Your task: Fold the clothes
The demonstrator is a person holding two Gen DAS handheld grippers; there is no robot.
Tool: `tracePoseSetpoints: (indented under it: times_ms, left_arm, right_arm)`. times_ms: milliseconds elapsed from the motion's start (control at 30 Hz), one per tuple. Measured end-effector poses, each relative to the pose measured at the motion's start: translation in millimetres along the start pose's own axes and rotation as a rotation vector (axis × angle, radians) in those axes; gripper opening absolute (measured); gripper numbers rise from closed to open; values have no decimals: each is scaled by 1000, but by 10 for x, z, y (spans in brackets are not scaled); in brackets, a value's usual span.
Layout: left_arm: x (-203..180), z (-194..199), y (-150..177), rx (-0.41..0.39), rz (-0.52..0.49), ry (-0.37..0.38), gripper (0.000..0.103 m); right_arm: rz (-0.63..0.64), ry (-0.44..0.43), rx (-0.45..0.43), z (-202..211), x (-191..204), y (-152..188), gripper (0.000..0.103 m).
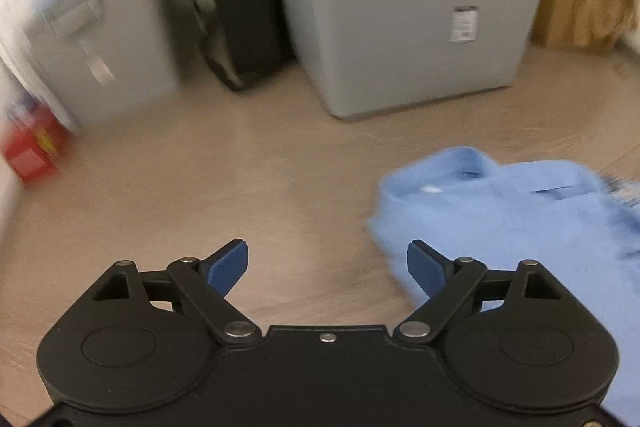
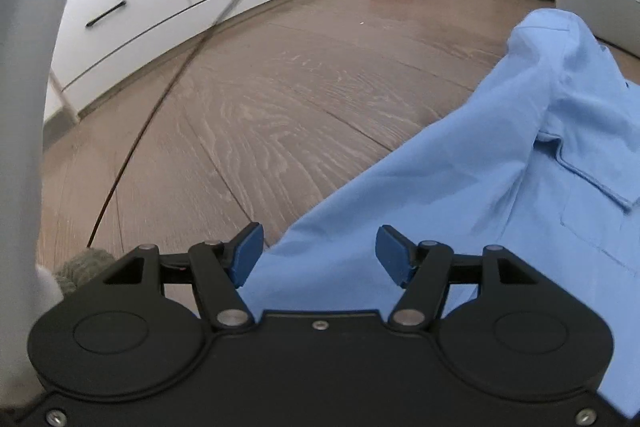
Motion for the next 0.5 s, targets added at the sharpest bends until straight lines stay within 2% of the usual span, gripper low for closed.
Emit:
tracePoseSetpoints:
  times_ms: [33,67,100,167,200,233,267,300,367,433,500]
  left_arm:
    - [4,-18,-9,5,-53,15,86]
    - [-68,-46,-60,-59,-145,61,86]
    - [-119,-70,-98,-117,-198,75,86]
    - [-232,-144,-132,-172,-268,140,85]
    - [-314,-225,-135,-185,-284,209,85]
    - [-360,-286,-136,-179,-286,254,85]
    - [-459,-371,-120,-163,-309,334,85]
    - [-605,-436,-101,-168,-368,401,85]
    - [-783,-532,-134,-163,-429,458,85]
    - [-905,-603,-197,-152,-437,504,86]
    - [-1016,-825,-287,-103,-419,545,86]
  right_arm:
    - [-3,14,-10,45,-6,-43,71]
    - [-7,21,-22,82,-10,-62,73]
    - [-20,28,-26,48,-32,-52,74]
    - [-81,57,-25,34,-110,9,74]
    - [-100,65,-25,20,-120,38,74]
    - [-120,77,-11,-8,-131,95,75]
    - [-134,89,4,-35,-139,143,75]
    - [-128,101,23,-56,-136,153,75]
    - [-114,137,58,-101,-103,163,75]
    - [-148,167,76,-94,-59,119,75]
    - [-203,169,88,-58,-18,141,76]
Point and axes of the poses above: each gripper's, at about its wrist camera, not at the fingertips, and z roughly against the way its jaws point, x to its left, y to its underside, the point moved 5 cm from there along -z, roughly the way its jaws point, and after that the axes turned 1 degree about -x, right-handed, at the moved point
